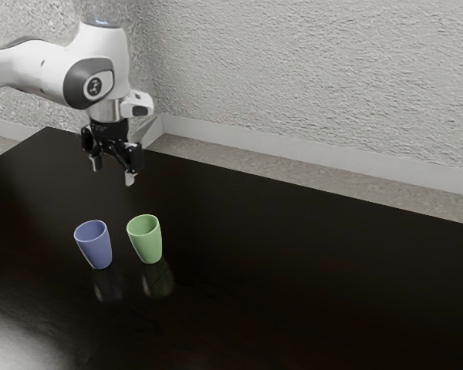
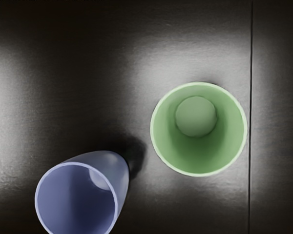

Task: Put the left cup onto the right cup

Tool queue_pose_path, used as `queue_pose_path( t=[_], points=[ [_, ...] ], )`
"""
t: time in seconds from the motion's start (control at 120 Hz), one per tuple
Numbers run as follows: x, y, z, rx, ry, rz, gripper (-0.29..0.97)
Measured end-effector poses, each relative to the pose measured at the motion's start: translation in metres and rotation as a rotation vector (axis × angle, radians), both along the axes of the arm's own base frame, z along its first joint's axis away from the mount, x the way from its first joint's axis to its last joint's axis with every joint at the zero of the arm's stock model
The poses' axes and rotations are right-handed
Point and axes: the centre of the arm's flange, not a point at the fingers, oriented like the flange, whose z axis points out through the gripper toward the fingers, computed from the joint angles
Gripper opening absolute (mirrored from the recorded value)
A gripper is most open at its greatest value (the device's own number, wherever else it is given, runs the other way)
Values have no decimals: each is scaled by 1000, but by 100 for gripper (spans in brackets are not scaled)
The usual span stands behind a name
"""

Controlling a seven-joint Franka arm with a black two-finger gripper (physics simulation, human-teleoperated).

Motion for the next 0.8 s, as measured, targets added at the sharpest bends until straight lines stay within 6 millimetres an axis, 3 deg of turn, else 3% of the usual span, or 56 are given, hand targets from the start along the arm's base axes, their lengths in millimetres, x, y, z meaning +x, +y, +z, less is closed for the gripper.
queue_pose_path(
  t=[0.208, 0.425, 0.667, 0.8],
  points=[
    [-27, -3, -35, 25, -20, -83, 68],
    [-56, -7, -48, 36, -77, -146, 68],
    [-70, 30, -73, 26, -101, -146, 68],
    [-78, 30, -82, 23, -109, -183, 68]
  ],
)
